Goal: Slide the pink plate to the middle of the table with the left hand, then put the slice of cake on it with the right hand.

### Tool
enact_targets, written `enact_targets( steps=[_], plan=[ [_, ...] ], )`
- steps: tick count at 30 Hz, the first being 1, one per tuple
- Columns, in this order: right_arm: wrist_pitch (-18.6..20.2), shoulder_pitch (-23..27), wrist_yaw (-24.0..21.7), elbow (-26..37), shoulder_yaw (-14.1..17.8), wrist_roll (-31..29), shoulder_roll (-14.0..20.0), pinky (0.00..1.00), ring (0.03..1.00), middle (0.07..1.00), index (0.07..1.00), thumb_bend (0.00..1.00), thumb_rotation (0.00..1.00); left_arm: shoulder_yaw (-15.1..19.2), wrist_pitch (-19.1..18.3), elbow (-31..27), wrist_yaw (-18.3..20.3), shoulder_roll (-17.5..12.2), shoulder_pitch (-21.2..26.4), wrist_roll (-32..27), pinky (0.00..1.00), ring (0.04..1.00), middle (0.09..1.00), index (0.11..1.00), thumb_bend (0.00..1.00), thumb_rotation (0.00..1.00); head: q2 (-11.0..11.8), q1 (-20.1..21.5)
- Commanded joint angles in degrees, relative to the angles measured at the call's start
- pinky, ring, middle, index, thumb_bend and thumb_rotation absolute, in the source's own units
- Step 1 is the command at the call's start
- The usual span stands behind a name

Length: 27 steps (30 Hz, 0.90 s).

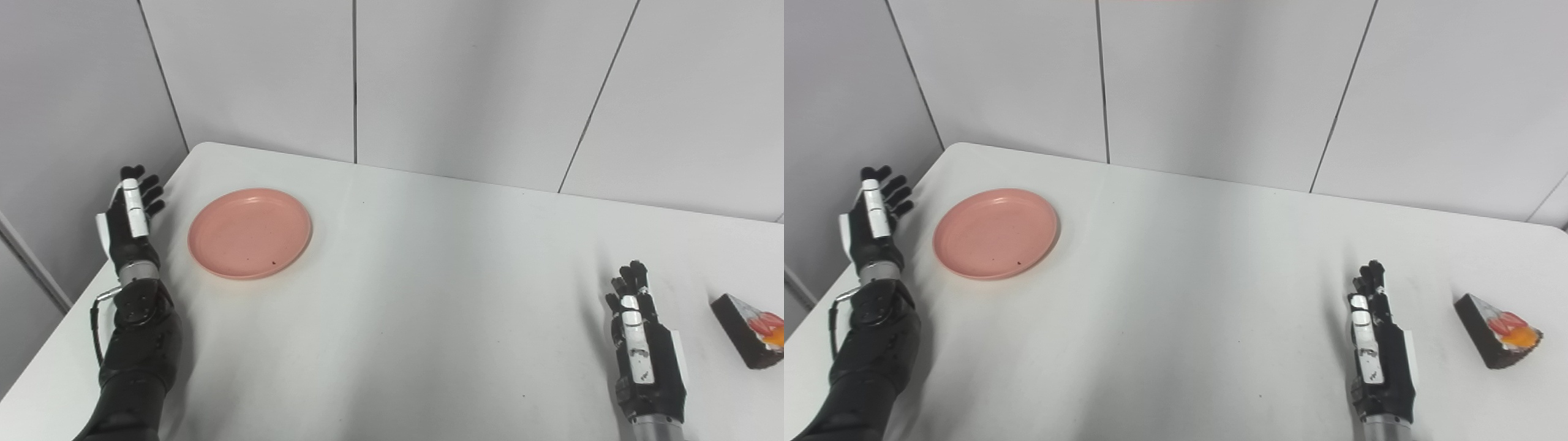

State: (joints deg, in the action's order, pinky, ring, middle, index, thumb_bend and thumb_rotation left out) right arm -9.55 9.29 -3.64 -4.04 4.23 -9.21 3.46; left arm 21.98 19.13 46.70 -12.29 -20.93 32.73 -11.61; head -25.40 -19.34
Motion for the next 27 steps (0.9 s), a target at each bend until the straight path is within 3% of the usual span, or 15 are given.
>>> enact_targets(
  steps=[1, 13, 27],
  plan=[
    [-0.6, -0.8, -0.2, 0.3, 0.1, -0.4, -0.4, 1.00, 0.999, 0.986, 0.994, 0.56, 0.79, -1.3, -1.2, -0.2, 2.1, 0.7, 0.8, -0.4, 0.85, 0.821, 0.802, 0.809, 0.84, 1.00, -0.1, 0.0],
    [-1.3, -0.8, -0.9, -0.1, -0.1, -0.7, 0.1, 1.00, 1.000, 1.000, 1.000, 0.52, 0.81, -5.2, -5.8, -1.4, 6.3, 1.4, 0.1, -0.1, 0.89, 0.878, 0.864, 0.856, 0.85, 1.00, -0.1, -0.4],
    [-1.0, -0.8, -0.9, -0.1, 0.2, -0.9, 0.2, 1.00, 1.000, 1.000, 1.000, 0.52, 0.81, -8.3, -15.4, -8.9, 14.0, 1.2, -1.7, -3.5, 0.97, 0.939, 0.921, 0.923, 0.90, 1.00, -0.3, -0.6]
  ],
)
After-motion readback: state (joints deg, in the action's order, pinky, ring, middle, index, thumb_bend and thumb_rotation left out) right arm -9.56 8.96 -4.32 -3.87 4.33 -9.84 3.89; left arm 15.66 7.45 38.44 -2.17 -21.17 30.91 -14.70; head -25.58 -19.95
